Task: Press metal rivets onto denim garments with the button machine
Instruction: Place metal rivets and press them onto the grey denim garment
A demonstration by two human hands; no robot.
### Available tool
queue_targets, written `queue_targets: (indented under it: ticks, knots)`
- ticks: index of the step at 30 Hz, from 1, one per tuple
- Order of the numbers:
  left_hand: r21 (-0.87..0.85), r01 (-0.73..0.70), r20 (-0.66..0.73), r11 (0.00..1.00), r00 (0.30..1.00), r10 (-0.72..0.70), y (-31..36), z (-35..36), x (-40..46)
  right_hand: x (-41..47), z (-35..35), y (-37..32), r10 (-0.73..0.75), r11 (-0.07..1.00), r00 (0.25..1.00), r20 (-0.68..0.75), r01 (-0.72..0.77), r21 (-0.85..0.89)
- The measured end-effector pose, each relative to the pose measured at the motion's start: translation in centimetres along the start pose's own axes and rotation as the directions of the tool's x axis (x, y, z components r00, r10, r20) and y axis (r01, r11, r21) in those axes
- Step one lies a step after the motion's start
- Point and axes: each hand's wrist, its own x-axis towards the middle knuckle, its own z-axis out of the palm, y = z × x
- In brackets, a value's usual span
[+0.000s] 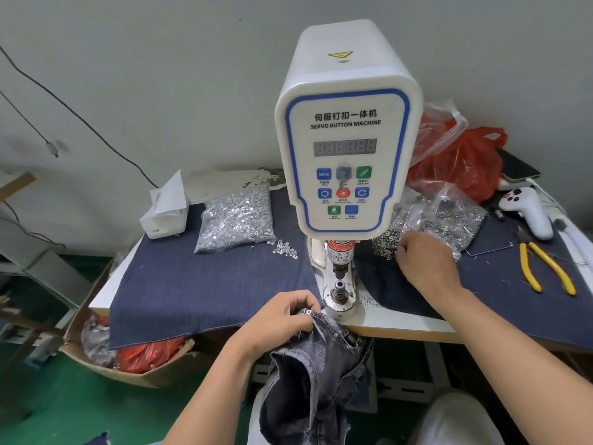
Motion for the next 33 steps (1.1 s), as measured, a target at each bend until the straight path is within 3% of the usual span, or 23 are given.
queue_targets:
  ticks: [4, 7, 9, 11, 15, 23, 27, 33]
  knots:
    - [0.005, -0.006, -0.005, 1.0, 1.0, 0.006, -0.1, 0.1, 0.0, -1.0, -0.9, -0.4, 0.126, 0.915, 0.989, 0.074, -0.145, 0.377]
    - [0.013, -0.006, -0.007, 1.0, 1.0, 0.006, -0.1, 0.1, 0.1, -2.3, -1.3, -1.7, 0.189, 0.647, 0.938, 0.292, -0.343, 0.681]
    - [0.008, 0.001, -0.009, 1.0, 1.0, 0.0, -0.2, 0.2, 0.2, -3.3, -1.4, -2.6, 0.148, 0.491, 0.904, 0.402, -0.42, 0.763]
    - [0.001, 0.004, -0.012, 1.0, 1.0, -0.004, -0.3, 0.2, 0.2, -4.4, -1.5, -3.6, 0.096, 0.435, 0.89, 0.446, -0.441, 0.785]
    - [-0.002, -0.001, -0.009, 1.0, 1.0, 0.001, -0.4, 0.2, 0.2, -6.1, -1.5, -5.2, 0.025, 0.425, 0.898, 0.439, -0.407, 0.809]
    - [-0.021, -0.004, -0.003, 1.0, 1.0, 0.004, -0.3, 0.3, 0.2, -7.1, -0.8, -6.6, -0.022, 0.481, 0.911, 0.412, -0.352, 0.803]
    - [-0.022, -0.007, -0.002, 1.0, 1.0, 0.007, -0.3, 0.3, 0.2, -7.0, -0.7, -6.6, 0.037, 0.307, 0.885, 0.464, -0.452, 0.838]
    - [-0.014, -0.007, -0.011, 1.0, 1.0, 0.007, -0.3, 0.3, 0.2, -7.0, -1.1, -6.4, 0.037, 0.214, 0.838, 0.544, -0.538, 0.815]
